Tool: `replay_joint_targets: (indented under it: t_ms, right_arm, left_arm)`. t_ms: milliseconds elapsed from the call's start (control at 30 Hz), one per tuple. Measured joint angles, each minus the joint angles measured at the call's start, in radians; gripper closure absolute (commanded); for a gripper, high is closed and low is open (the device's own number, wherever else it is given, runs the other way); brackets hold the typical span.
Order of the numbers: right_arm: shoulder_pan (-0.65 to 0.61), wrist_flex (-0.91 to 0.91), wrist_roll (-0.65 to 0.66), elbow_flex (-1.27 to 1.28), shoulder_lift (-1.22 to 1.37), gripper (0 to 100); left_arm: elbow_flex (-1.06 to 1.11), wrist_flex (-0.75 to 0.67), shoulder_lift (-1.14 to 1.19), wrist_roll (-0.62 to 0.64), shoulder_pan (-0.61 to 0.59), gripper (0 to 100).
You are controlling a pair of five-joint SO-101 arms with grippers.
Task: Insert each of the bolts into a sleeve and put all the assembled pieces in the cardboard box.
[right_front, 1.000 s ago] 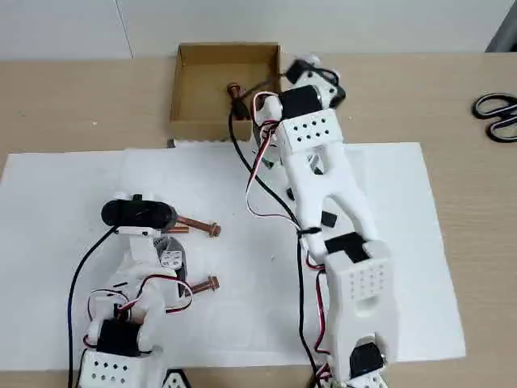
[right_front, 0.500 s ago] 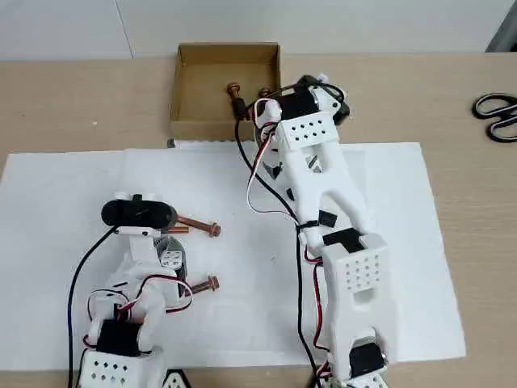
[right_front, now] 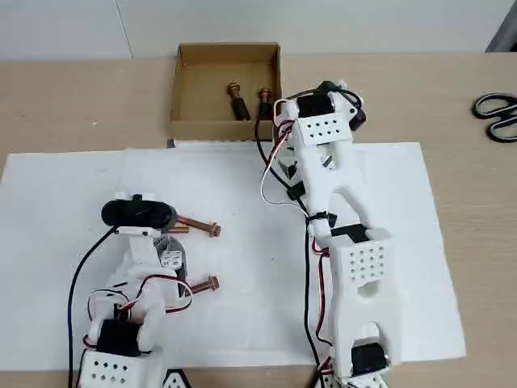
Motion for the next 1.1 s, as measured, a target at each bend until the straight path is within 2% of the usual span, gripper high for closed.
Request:
replay_joint_targets:
  t_ms: [500,567,667,1100]
  right_arm:
    - [0.0,-0.006,0.0,0.0,0.075,79.2]
    - [-0.002,-0.008,0.0,0.0,0.077,83.1]
    - [-0.002,-0.006,0.0,0.0,0.077,98.8]
    - [0.002,0.025,0.003,-0.069,0.081,99.6]
  left_arm:
    - [0.0,0.0,0.0,0.0,0.0,99]
    - [0.0,0.0,0.0,0.0,0.0,99]
    - [0.0,0.0,0.0,0.0,0.0,99]
    - [0.0,0.0,0.0,0.0,0.0,99]
